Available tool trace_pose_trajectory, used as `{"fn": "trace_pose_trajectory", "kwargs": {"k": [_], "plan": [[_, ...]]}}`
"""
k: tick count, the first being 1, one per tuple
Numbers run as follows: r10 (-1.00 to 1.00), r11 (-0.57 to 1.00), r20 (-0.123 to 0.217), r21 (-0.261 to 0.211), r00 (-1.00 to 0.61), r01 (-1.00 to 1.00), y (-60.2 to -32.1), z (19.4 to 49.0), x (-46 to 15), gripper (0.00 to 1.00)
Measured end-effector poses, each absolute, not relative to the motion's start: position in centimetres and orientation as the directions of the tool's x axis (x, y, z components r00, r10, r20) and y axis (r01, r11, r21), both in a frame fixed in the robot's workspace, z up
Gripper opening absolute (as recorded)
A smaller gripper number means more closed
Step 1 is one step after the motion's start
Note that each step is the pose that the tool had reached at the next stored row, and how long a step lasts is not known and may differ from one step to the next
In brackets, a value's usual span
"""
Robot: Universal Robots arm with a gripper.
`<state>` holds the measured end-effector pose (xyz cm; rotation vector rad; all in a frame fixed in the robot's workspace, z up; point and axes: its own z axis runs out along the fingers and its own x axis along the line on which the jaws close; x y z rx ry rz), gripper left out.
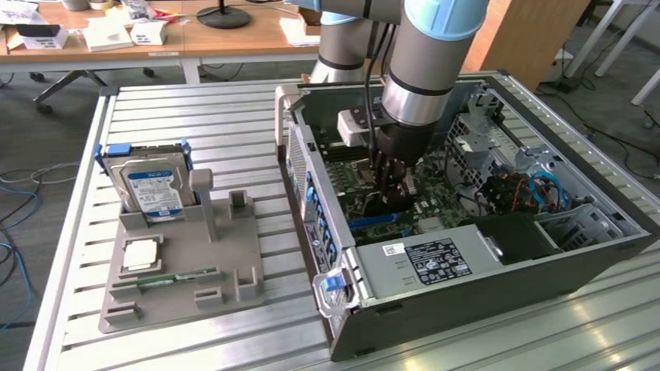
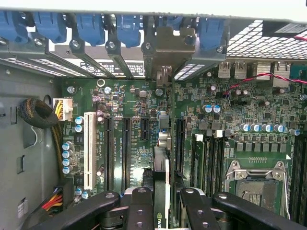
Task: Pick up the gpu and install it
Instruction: 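Insert the gpu into the slot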
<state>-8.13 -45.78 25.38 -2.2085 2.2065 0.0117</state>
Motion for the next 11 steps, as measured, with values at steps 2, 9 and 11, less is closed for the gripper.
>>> {"fn": "trace_pose_trajectory", "kwargs": {"k": [2, 9, 11], "plan": [[-1.000, -0.001, -0.019, -0.009, 0.001, -1.000, -45.78, 25.38, -8.13, 0.26], [-1.000, -0.001, -0.019, -0.009, 0.001, -1.000, -45.78, 25.38, -7.99, 0.26], [-1.000, -0.001, -0.019, -0.009, 0.001, -1.000, -45.78, 25.37, -8.00, 0.26]]}}
